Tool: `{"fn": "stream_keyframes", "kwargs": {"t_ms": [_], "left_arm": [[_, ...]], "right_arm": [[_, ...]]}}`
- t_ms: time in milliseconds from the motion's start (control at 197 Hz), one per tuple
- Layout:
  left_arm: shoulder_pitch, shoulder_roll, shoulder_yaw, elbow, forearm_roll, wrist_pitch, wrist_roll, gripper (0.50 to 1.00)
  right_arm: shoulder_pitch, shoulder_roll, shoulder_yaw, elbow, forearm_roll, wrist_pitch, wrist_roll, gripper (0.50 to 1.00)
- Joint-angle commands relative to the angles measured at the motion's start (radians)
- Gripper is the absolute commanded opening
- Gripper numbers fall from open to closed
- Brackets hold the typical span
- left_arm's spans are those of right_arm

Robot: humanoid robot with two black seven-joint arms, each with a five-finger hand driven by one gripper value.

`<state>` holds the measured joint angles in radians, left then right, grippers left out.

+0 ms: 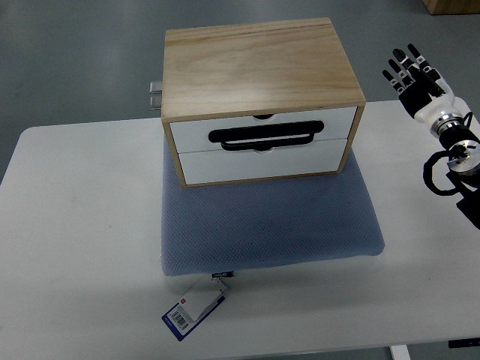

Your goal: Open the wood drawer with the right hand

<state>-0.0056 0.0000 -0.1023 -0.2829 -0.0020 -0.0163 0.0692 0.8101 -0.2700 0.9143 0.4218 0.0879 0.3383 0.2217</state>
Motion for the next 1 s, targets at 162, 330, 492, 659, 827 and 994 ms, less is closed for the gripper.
{"fn": "stream_keyframes", "kwargs": {"t_ms": [162, 330, 492, 659, 827, 994], "left_arm": [[-0.004, 0.000, 0.003, -0.004, 0.001, -0.001, 0.000, 1.000], [-0.004, 0.000, 0.006, -0.009, 0.001, -0.005, 0.000, 1.000], [-0.005, 0.000, 0.006, -0.016, 0.004, -0.013, 0.000, 1.000], [-0.005, 0.000, 0.006, -0.053, 0.002, -0.013, 0.000, 1.000], [-0.005, 0.000, 0.007, -0.073, 0.004, -0.013, 0.000, 1.000], [-0.013, 0.000, 0.007, -0.075, 0.005, -0.014, 0.000, 1.000]], "right_arm": [[0.001, -0.005, -0.002, 0.000, 0.003, -0.004, 0.004, 0.944], [0.020, -0.024, -0.006, 0.003, -0.011, -0.004, -0.001, 0.944], [0.118, -0.118, -0.104, 0.014, -0.123, 0.001, -0.033, 0.944], [0.310, -0.242, -0.330, 0.021, -0.365, 0.033, -0.087, 0.942], [0.524, -0.304, -0.609, 0.072, -0.671, 0.107, -0.097, 0.944], [0.741, -0.376, -0.839, 0.261, -0.925, 0.183, -0.136, 0.944]]}}
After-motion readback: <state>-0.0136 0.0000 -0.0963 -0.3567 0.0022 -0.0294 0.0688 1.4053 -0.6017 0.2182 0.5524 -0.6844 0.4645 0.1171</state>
